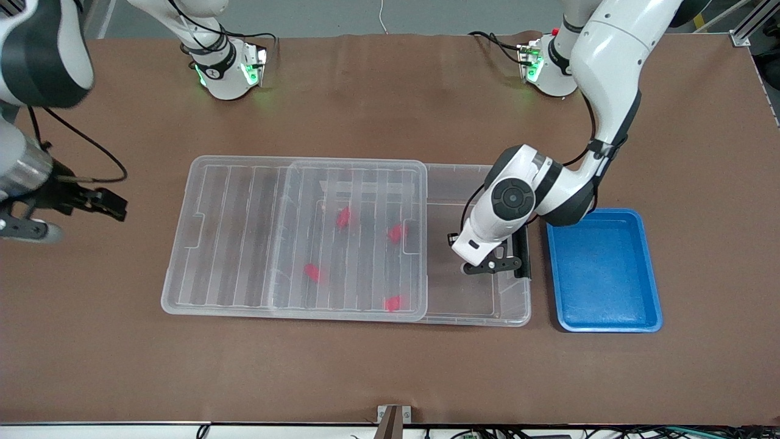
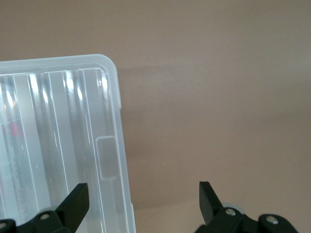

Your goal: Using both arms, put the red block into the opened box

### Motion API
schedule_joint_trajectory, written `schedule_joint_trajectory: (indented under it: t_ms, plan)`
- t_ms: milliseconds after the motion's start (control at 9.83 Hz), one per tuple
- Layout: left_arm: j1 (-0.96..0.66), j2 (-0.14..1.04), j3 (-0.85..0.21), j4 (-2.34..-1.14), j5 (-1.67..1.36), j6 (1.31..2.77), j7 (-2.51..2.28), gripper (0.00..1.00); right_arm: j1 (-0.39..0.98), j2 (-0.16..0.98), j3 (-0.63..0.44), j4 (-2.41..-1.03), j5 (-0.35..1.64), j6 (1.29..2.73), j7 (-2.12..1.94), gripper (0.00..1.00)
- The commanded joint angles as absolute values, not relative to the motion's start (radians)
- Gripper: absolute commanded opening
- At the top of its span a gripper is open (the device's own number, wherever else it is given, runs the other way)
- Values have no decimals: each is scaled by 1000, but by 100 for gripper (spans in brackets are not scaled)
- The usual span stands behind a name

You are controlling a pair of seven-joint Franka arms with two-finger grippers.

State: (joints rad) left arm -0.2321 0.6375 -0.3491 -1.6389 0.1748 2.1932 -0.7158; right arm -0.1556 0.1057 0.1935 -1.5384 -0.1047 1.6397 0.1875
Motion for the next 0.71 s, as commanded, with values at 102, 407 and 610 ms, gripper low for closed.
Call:
schedule_joint_trajectory:
  t_ms: [102, 407, 610]
  plan:
    - [-264, 733, -341, -1589, 201, 2220, -733, 5, -155, -12, 117, -1569, -17, 1524, 183, 100]
    - [-265, 741, -339, -1574, 202, 2233, -730, 100, -155, -17, 74, -1569, 18, 1502, 124, 100]
    - [-255, 704, -337, -1539, 202, 2192, -732, 100, -156, -15, 74, -1569, 20, 1502, 124, 100]
